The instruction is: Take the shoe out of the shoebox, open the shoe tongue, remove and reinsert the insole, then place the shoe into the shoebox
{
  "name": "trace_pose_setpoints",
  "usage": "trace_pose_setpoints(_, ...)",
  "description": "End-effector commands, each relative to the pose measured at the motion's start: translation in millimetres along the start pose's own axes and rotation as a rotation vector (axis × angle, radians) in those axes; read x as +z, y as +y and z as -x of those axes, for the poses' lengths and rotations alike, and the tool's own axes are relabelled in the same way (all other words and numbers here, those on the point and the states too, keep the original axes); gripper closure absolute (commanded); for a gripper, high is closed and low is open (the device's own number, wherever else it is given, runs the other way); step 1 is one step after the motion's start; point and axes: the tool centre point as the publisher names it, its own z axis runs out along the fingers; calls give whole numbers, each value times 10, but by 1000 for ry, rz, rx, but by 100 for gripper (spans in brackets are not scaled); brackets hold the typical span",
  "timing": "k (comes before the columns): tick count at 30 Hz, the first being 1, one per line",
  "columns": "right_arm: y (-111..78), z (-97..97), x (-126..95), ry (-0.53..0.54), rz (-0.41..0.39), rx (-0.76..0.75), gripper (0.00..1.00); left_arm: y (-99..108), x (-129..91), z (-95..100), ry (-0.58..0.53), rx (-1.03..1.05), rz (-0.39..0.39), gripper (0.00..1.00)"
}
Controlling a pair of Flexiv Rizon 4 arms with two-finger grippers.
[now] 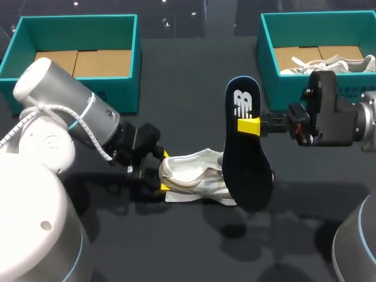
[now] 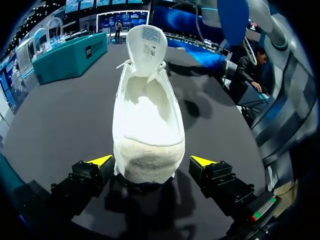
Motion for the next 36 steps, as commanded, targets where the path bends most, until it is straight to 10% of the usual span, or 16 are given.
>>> trace_pose_setpoints(1, -5, -3, 15, -2, -1, 0, 100, -36, -88, 26, 21, 0, 86, 0)
trace_pose_setpoints(24, -5, -3, 15, -2, -1, 0, 100, -290, -257, 16, 24, 0, 517, 0)
trace_pose_setpoints(36, -5, -3, 15, -2, -1, 0, 100, -308, -238, 57, -6, 11, 600, 0)
